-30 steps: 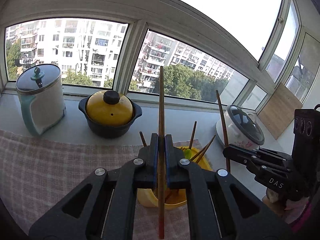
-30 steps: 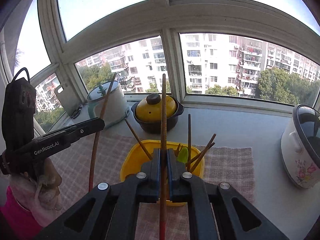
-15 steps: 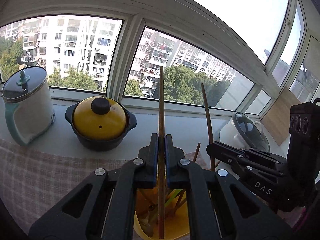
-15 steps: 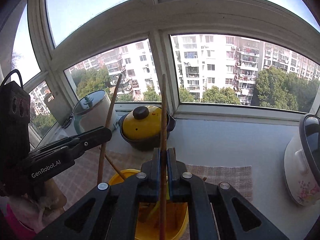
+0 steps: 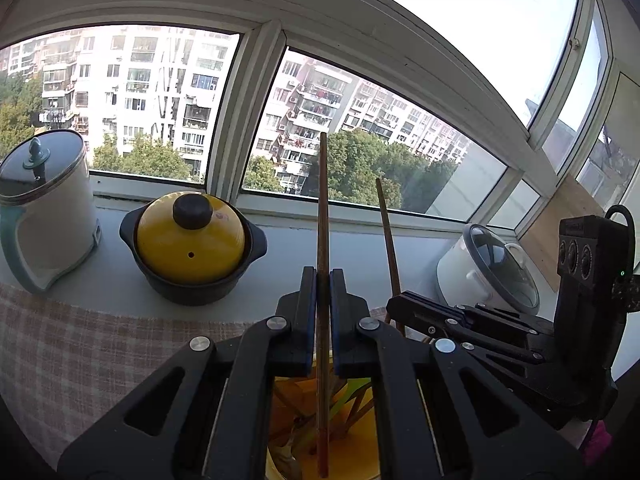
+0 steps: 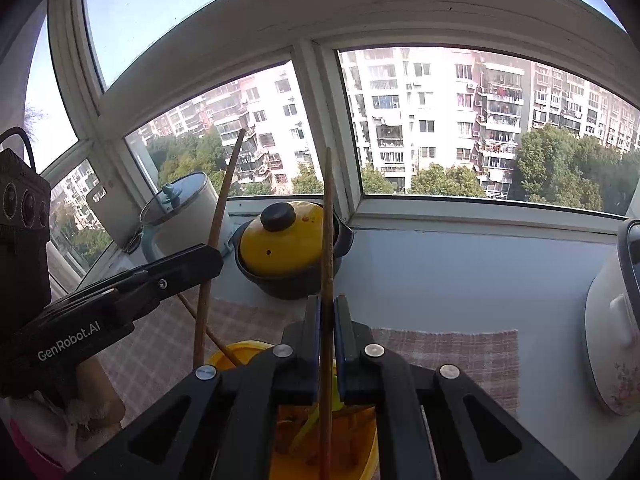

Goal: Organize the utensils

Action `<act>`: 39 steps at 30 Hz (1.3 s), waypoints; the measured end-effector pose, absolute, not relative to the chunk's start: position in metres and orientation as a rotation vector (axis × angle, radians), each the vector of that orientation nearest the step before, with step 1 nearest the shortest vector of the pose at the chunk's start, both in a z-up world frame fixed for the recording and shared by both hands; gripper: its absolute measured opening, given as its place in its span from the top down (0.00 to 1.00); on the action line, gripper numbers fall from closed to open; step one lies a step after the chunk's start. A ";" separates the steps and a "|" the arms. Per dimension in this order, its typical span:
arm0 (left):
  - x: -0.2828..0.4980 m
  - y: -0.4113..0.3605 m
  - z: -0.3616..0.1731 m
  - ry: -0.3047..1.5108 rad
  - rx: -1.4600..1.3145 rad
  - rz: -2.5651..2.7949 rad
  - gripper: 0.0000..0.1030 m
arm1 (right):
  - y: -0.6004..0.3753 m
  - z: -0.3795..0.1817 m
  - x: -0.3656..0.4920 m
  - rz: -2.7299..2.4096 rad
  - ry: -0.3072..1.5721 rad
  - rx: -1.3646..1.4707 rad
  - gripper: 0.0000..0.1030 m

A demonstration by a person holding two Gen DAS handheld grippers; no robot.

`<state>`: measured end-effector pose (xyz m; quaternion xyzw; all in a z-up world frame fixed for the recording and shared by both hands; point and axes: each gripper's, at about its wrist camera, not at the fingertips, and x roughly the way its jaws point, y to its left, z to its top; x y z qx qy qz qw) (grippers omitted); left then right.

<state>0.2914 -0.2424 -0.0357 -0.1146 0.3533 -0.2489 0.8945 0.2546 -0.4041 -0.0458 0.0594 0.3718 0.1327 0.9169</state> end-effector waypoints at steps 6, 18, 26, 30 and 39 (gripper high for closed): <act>0.287 -0.244 -0.033 0.719 -0.222 -0.513 0.96 | -0.402 -0.045 0.256 0.275 0.768 0.106 0.96; 0.279 -0.239 -0.030 0.721 -0.227 -0.496 0.96 | -0.405 -0.047 0.248 0.266 0.775 0.112 0.78; 0.269 -0.234 -0.028 0.719 -0.223 -0.487 0.96 | -0.404 -0.044 0.237 0.252 0.768 0.104 0.74; 0.259 -0.230 -0.025 0.716 -0.219 -0.485 0.96 | -0.405 -0.042 0.229 0.243 0.763 0.106 0.73; 0.228 -0.221 -0.016 0.700 -0.206 -0.485 0.96 | -0.404 -0.034 0.198 0.214 0.731 0.082 0.71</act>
